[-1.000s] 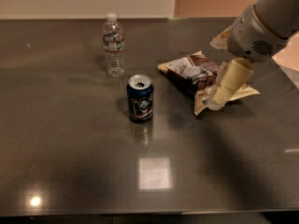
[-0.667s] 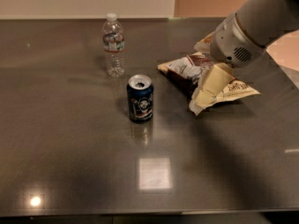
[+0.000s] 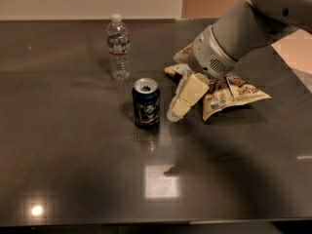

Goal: Knock pepsi can over

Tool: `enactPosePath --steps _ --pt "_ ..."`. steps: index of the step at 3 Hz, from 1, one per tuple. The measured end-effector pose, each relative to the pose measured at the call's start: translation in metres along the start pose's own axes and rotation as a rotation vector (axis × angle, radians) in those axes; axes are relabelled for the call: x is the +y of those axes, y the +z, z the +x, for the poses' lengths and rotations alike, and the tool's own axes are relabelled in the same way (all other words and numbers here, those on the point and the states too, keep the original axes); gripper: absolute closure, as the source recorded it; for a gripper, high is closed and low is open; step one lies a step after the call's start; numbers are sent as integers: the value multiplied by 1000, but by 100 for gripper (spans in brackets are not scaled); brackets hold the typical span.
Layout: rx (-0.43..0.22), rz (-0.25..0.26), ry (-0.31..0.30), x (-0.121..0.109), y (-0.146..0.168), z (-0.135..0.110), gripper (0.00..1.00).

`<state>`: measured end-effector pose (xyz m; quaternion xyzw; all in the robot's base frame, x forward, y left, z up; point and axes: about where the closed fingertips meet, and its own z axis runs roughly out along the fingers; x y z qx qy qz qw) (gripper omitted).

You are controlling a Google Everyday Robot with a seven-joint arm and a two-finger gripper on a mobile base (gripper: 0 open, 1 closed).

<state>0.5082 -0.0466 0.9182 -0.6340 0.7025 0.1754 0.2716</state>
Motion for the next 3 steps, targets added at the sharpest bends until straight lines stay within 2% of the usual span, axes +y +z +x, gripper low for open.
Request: enactPosePath --steps 1,3 --pt "-48 -30 1 2 23 -15 0" --pt "-105 -33 37 5 51 -24 0"
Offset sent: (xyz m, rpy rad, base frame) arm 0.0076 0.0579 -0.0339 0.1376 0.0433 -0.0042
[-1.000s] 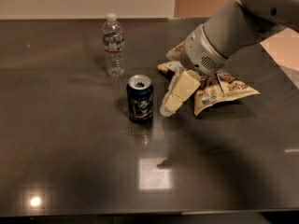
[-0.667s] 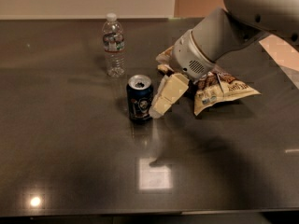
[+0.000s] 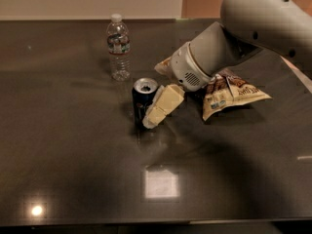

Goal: Knock pepsi can over

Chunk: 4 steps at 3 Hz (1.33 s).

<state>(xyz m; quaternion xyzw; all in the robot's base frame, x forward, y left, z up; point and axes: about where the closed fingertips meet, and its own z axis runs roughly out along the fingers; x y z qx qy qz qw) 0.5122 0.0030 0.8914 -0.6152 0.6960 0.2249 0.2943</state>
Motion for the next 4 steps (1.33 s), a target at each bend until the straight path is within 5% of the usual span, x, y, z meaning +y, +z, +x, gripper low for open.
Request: enactPosePath --steps 4 --pt "-71 -44 28 -2 -2 -12 87"
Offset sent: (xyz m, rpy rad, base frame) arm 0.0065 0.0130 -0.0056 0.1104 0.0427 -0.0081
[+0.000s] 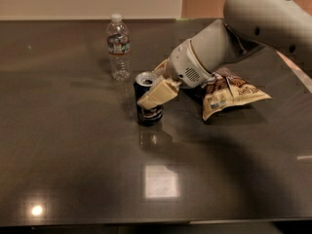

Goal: Knock pepsi can over

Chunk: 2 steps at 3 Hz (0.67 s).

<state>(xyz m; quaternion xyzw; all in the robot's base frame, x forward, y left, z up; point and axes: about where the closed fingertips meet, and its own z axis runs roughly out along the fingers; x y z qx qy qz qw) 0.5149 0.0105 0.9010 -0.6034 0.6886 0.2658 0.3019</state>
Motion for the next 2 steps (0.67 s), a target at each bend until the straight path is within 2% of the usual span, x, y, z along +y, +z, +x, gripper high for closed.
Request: enactPosePath --steps 1,2 --pt "95 -10 -47 -1 -20 -6 100" --pt "237 -53 -130 4 -35 -4 100"
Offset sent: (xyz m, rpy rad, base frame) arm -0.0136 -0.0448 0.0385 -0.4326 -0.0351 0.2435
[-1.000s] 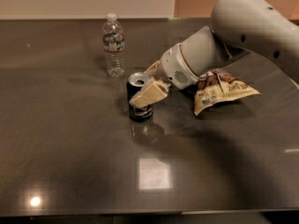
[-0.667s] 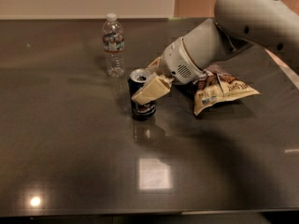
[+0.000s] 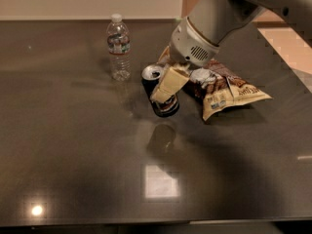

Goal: Knock pepsi can over

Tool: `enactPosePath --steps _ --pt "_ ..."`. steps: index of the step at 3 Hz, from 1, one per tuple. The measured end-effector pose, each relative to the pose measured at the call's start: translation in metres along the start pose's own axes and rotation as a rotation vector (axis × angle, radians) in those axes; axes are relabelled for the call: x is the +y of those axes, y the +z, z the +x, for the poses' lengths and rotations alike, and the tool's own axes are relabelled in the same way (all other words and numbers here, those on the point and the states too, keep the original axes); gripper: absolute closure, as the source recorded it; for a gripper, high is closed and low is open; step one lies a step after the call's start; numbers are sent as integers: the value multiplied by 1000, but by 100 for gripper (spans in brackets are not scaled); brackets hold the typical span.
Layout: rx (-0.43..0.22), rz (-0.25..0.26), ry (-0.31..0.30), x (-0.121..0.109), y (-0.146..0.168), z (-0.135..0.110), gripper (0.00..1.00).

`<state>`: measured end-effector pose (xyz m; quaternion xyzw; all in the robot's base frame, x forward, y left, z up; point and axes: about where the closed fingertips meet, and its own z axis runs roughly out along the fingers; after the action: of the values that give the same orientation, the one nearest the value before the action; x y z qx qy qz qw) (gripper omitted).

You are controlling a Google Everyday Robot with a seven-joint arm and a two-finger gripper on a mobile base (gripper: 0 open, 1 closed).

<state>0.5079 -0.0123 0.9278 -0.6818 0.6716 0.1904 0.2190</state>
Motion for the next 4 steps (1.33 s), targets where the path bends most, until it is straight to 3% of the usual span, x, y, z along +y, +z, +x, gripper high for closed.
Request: enactPosePath --steps 1,3,4 --pt "119 -59 -61 7 -1 5 100" --pt "256 -133 -139 13 15 11 100" --pt "309 -153 -150 12 24 15 82"
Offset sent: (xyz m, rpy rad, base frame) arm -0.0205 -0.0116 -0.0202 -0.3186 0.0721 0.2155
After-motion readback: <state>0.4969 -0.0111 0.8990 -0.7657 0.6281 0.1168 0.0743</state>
